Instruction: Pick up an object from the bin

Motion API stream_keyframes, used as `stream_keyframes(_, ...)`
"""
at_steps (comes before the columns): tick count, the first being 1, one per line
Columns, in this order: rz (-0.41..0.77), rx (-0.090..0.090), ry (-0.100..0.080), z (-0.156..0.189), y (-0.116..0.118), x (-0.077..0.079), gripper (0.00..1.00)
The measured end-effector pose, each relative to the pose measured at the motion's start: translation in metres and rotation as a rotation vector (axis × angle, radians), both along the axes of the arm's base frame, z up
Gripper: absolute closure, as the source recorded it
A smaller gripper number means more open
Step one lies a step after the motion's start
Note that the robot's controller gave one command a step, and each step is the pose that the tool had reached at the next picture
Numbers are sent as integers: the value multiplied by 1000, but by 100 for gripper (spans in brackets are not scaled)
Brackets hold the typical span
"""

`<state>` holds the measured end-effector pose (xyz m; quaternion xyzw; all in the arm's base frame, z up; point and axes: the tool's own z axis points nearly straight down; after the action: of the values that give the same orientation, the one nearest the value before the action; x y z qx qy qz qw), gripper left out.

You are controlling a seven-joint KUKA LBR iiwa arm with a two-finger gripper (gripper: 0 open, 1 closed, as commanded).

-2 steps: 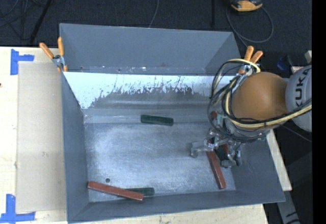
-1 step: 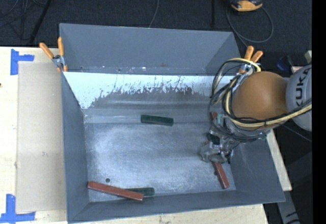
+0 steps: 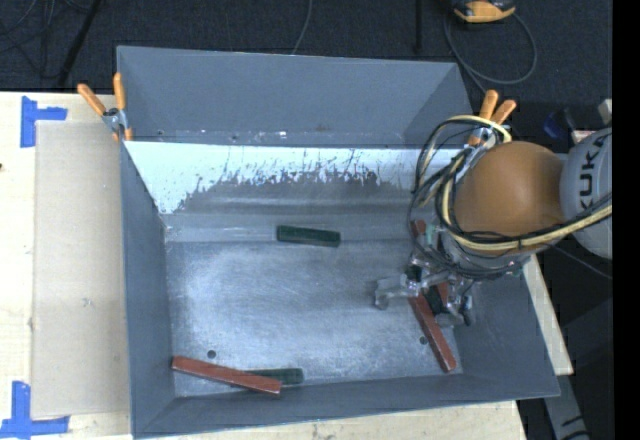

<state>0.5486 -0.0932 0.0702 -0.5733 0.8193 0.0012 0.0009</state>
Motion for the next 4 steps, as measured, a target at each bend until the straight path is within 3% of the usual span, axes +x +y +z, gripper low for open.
stream_keyframes(1,-1,-1,-2,2,-1,1,100)
stream_keyframes(2,-1,1,1,0,1,0,0)
stream_keyframes(3,-1,-1,-1,0,-1,0,100)
stream_keyframes(4,-175,-2,-6,68,-16,40,100)
